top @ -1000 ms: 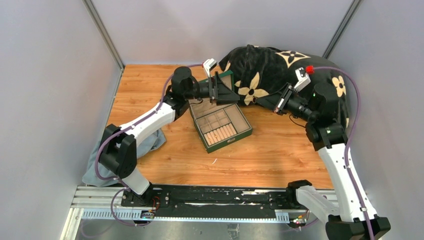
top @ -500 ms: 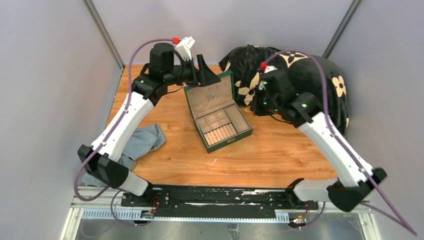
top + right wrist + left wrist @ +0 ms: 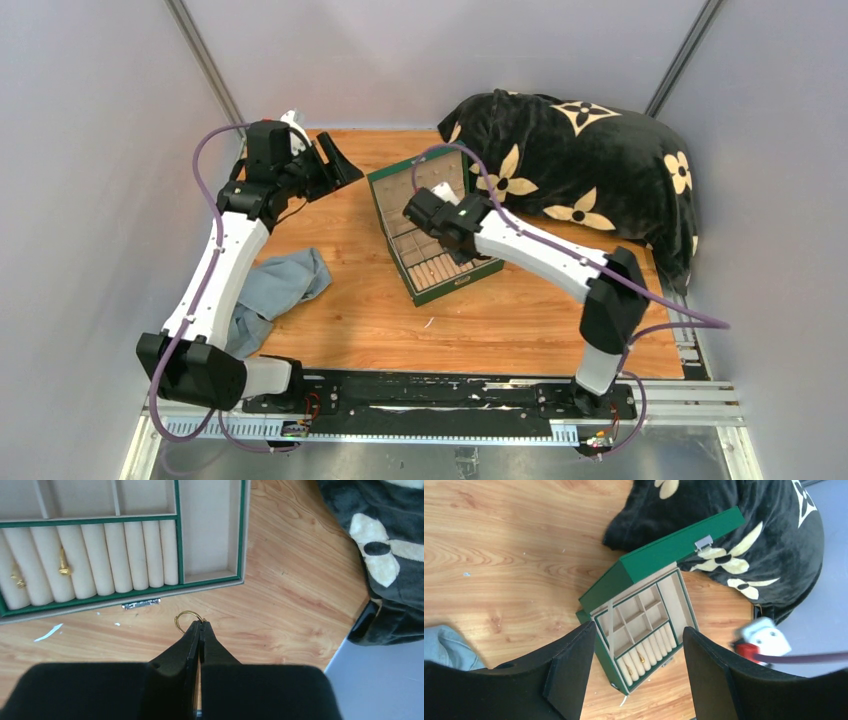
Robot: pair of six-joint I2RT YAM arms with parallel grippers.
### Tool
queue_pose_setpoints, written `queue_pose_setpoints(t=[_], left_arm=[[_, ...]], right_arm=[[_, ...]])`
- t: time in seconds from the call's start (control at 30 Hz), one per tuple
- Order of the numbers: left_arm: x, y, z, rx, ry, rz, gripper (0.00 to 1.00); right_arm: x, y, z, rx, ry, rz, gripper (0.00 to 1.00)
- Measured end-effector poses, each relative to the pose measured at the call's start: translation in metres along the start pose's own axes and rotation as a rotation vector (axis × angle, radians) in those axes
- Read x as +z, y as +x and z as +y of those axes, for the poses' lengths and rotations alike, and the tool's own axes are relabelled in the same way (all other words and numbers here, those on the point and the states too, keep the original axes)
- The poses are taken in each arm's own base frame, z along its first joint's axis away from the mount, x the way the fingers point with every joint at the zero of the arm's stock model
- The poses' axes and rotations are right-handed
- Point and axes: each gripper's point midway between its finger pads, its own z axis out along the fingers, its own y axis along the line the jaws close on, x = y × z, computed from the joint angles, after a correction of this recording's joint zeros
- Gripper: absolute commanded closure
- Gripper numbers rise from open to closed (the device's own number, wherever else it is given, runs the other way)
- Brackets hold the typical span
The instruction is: Organize the mixed jewelry
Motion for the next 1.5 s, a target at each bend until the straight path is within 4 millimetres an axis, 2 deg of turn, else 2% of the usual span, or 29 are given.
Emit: queue_pose_setpoints(t=[0.17, 0.33, 1.07, 1.33, 1.43, 1.5], left_arm=[[-0.007, 0.007, 0.001, -0.010, 0.007, -0.001, 0.32], [-0.009, 0.008, 0.001, -0.014, 0.007, -0.001, 0.32], [-0.009, 0.012, 0.004, -0.012, -0.004, 0.015, 0.31], [-0.010, 0.015, -0.002, -0.003, 0.029, 0.033, 0.32], [-0.011, 0.017, -0.015, 0.017, 0.095, 0.049, 0.31], [-0.012, 0.025, -0.034, 0.054, 0.170, 0.075, 0.30]], right_arm=[[0.030, 0.012, 0.022, -0.096, 0.064, 0.063, 1.00], [0.048, 0.022, 0.031, -0.096, 0.089, 0.077, 1.00], [0.058, 0.011, 0.035, -0.043, 0.107, 0.019, 1.00], [0.053, 0.015, 0.034, -0.021, 0.088, 0.011, 1.00], [0.030, 0.022, 0.027, 0.031, -0.020, -0.028, 1.00], [0.007, 0.020, 0.016, 0.102, -0.122, -0.097, 1.00]])
